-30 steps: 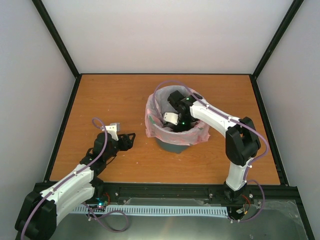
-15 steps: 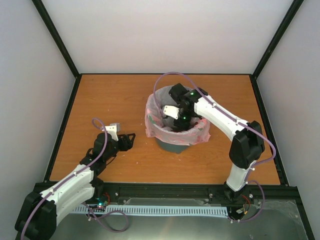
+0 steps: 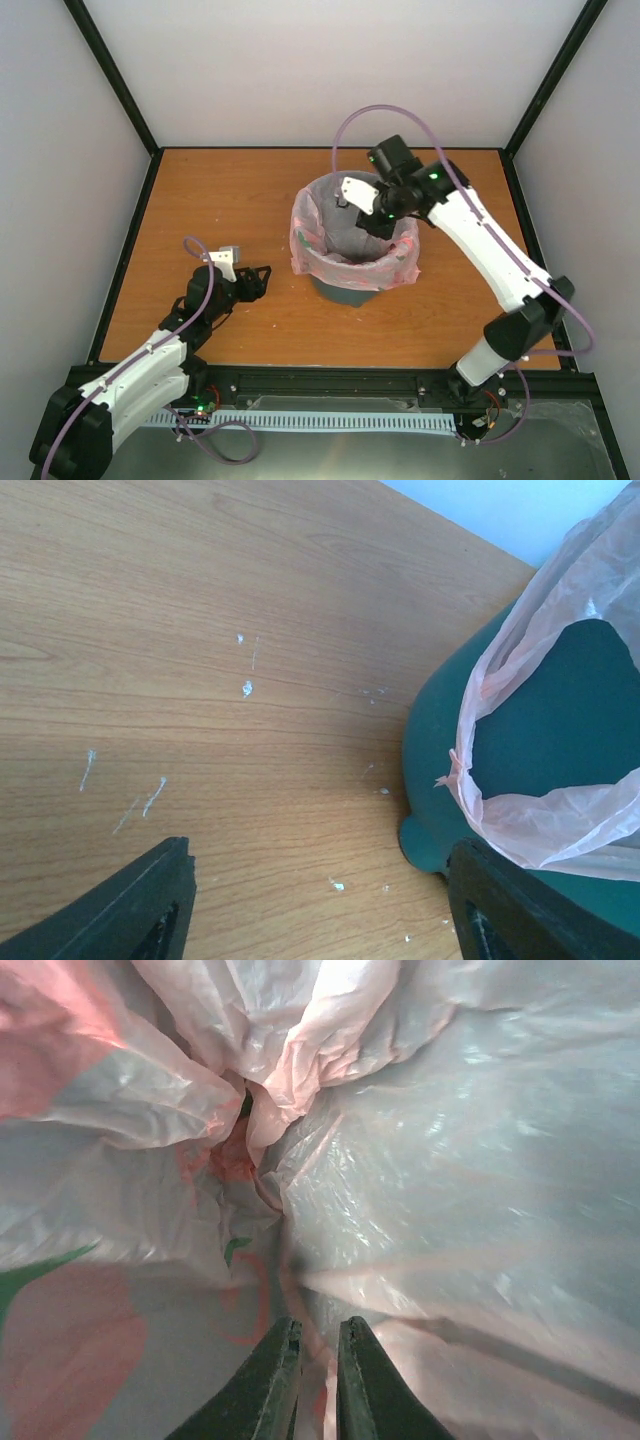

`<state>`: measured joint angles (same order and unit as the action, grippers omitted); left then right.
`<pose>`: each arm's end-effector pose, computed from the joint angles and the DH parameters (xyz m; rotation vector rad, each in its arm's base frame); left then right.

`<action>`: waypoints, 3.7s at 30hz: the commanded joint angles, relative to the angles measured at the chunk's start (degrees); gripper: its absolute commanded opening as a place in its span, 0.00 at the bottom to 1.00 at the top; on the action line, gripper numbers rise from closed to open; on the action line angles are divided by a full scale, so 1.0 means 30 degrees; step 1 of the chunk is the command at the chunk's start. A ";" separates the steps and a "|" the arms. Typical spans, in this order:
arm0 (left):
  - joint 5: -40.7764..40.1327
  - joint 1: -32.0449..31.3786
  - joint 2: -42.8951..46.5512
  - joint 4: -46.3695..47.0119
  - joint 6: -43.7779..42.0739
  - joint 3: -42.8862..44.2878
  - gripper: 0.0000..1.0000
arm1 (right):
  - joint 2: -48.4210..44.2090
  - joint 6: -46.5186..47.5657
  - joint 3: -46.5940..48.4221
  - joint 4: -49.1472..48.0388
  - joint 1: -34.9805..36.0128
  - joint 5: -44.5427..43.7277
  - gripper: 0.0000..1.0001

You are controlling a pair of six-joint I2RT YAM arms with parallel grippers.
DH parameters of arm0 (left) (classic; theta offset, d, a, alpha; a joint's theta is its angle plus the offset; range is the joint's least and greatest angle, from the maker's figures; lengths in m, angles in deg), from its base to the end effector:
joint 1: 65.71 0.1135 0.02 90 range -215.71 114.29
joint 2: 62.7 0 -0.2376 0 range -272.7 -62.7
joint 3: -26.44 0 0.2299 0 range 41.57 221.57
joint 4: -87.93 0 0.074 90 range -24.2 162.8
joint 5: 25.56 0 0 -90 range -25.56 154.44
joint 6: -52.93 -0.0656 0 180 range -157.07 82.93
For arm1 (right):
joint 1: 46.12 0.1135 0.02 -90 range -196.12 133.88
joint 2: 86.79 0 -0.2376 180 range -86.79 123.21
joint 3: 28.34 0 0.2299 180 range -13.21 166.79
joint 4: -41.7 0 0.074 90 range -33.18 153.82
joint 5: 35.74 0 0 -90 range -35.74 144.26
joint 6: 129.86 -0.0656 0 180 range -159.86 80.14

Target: Put the trash bags into the trash bin

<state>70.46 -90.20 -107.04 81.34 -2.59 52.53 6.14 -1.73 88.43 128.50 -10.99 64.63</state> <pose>0.1744 -0.0870 0.1491 -0.1117 2.0822 -0.7509 0.2430 0.1854 0.3203 -1.6318 2.0976 0.2243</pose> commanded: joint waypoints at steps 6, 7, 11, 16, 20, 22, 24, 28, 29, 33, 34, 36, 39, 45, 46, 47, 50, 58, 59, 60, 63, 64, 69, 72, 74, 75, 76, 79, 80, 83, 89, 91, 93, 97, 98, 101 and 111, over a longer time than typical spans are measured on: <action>-0.0343 -0.0010 0.0178 -0.0091 -0.0522 0.0156 0.74 | -0.5380 -0.2228 -0.2592 -0.2368 -0.2962 0.1395 0.15; -0.0419 -0.0025 0.0206 -0.0139 -0.0556 0.0181 0.75 | -0.6125 -0.2640 -0.3212 -0.3053 -0.3675 0.1669 0.16; -0.0715 -0.0010 0.0362 -0.0378 -0.0649 0.0297 0.76 | -0.9207 -0.3968 -0.5733 -0.5497 -0.7196 0.3547 0.23; 0.0084 -0.0007 0.0372 0.0288 -0.0865 0.0140 0.76 | -1.2994 -0.5019 -1.1077 -0.8121 -1.0591 0.5143 0.38; 0.0859 -0.0010 -0.0575 0.1224 -0.0471 0.0390 0.76 | -1.3342 -0.5118 -1.4051 -0.8283 -1.3072 0.6970 0.56; 0.1457 -0.0010 -0.1254 0.1836 -0.0147 0.0839 0.75 | -1.3019 -0.4840 -1.5582 -0.8865 -1.3337 0.7208 0.60; 0.2069 -0.0010 -0.2288 0.2229 0.0017 0.1583 0.75 | -1.2487 -0.4825 -1.6939 -0.9872 -1.3344 0.7039 0.65; 0.3693 -0.0039 -0.4377 0.2866 0.0730 0.3282 0.73 | -1.0102 -0.4752 -1.7043 -0.9661 -1.3327 0.8552 0.68; 0.4144 -0.0080 -0.4820 0.3358 0.0926 0.3519 0.72 | -0.9506 -0.4779 -1.6788 -0.9425 -1.3320 0.8976 0.68; 0.5441 -0.0171 -0.6490 0.4699 0.1427 0.4005 0.70 | -0.8237 -0.4910 -1.6358 -0.9358 -1.3077 0.9970 0.68; 0.5636 -0.0184 -0.6879 0.4937 0.1533 0.3950 0.69 | -0.8024 -0.4915 -1.6351 -0.9519 -1.2937 0.9823 0.67; 0.6109 -0.0229 -0.7646 0.5605 0.1676 0.3837 0.68 | -0.7449 -0.4885 -1.6405 -0.9778 -1.2454 0.9498 0.67; 0.6883 -0.0494 -0.8848 0.5918 0.1882 0.3832 0.66 | -0.5802 -0.4882 -1.6131 -0.9874 -1.1283 0.8954 0.63; 0.5884 -0.2230 -0.9452 0.5379 0.1460 0.3462 0.65 | -0.3059 -0.5871 -1.4810 -1.0529 -0.8007 0.6822 0.58; 0.5699 -0.2401 -0.9457 0.5449 0.1506 0.3267 0.65 | -0.2605 -0.6062 -1.4484 -1.0680 -0.7795 0.6511 0.57; 0.5585 -0.2510 -0.9531 0.5582 0.1609 0.3085 0.65 | -0.2131 -0.6246 -1.4198 -1.0772 -0.7674 0.6446 0.56; 0.5188 -0.2558 -0.9734 0.5584 0.1909 0.2591 0.64 | -0.0988 -0.6474 -1.3274 -1.0714 -0.7659 0.6375 0.52; 0.1715 -0.2559 -0.6013 0.1922 0.1064 0.3173 0.68 | -0.3112 -0.6281 -1.2715 -1.0371 -0.9138 0.6638 0.51; 0.1120 -0.2559 -0.5314 0.1138 0.0938 0.3392 0.69 | -0.3421 -0.6142 -1.2797 -1.0192 -0.9493 0.6649 0.52; 0.0581 -0.2559 -0.4732 0.0407 0.0798 0.3617 0.70 | -0.3690 -0.5982 -1.2881 -1.0126 -0.9863 0.6625 0.53; -0.0318 -0.2477 -0.3497 -0.1558 0.0538 0.4304 0.74 | -0.4263 -0.5273 -1.3362 -0.9864 -1.1195 0.6859 0.55; -0.0375 -0.2446 -0.3337 -0.2285 0.0389 0.4680 0.75 | -0.4363 -0.5060 -1.3504 -0.9820 -1.1599 0.6944 0.55; -0.2359 -0.2358 -0.2657 -0.5195 0.0026 0.6481 0.76 | -0.6087 -0.4295 -1.4283 -0.9655 -1.2414 0.8051 0.55; -0.3132 -0.2088 -0.2180 -0.4465 0.0514 0.6746 0.76 | -0.7998 -0.4445 -1.5162 -0.9903 -1.2387 0.9304 0.56; -0.2499 -0.1922 -0.2754 -0.3499 0.0711 0.6977 0.76 | -0.8864 -0.4234 -1.5582 -0.9891 -1.2284 0.9679 0.56; -0.1919 -0.1916 -0.3310 -0.2879 0.0685 0.7116 0.76 | -0.9183 -0.4066 -1.5774 -0.9890 -1.2204 0.9680 0.56; -0.1055 -0.1915 -0.4002 -0.2150 0.0547 0.7251 0.75 | -0.9373 -0.3873 -1.6003 -0.9889 -1.2121 0.9607 0.57; 0.1849 -0.1915 -0.6380 -0.0406 0.0147 0.7720 0.69 | -0.9402 -0.3142 -1.6553 -0.9752 -1.1976 0.9509 0.57; 0.2532 -0.1937 -0.6975 0.0056 0.0161 0.7747 0.68 | -0.9301 -0.2985 -1.6668 -0.9682 -1.1975 0.9468 0.58; 0.3609 -0.1944 -0.8044 0.0628 0.0290 0.7683 0.67 | -0.8987 -0.2761 -1.6792 -0.9626 -1.1975 0.9494 0.58; 0.0634 -0.1944 -0.6842 -0.2671 -0.0254 0.8617 0.70 | -0.9241 -0.3280 -1.6394 -0.9824 -1.2295 0.8344 0.60; -0.0133 -0.1944 -0.6040 -0.3486 -0.0485 0.8852 0.74 | -0.9653 -0.3441 -1.6495 -1.0089 -1.2727 0.7950 0.62; -0.0382 -0.1922 -0.5437 -0.4245 -0.0784 0.9160 0.78 | -1.0038 -0.3628 -1.6578 -1.0250 -1.3162 0.7709 0.65; -0.0615 -0.1915 -0.5036 -0.6483 -0.1259 1.0360 0.87 | -1.0503 -0.4649 -1.6675 -1.0640 -1.3692 0.6987 0.70; -0.0537 -0.1907 -0.5026 -0.7548 -0.1319 1.0798 0.91 | -1.0729 -0.5184 -1.6628 -1.0990 -1.3864 0.6495 0.72; 0.0116 -0.1907 -0.5174 -0.9766 -0.1380 1.2301 1.00 | -1.1367 -0.6836 -1.6159 -1.2218 -1.4192 0.4812 0.84; -0.3223 -0.1885 -0.6639 -1.3880 -0.4962 1.8767 1.00 | -1.2610 -1.3288 -1.3213 -1.5264 -1.4193 0.3075 1.00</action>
<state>67.14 -96.08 -125.71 45.23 -11.70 101.75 -31.09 -30.19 44.08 88.87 -53.21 75.71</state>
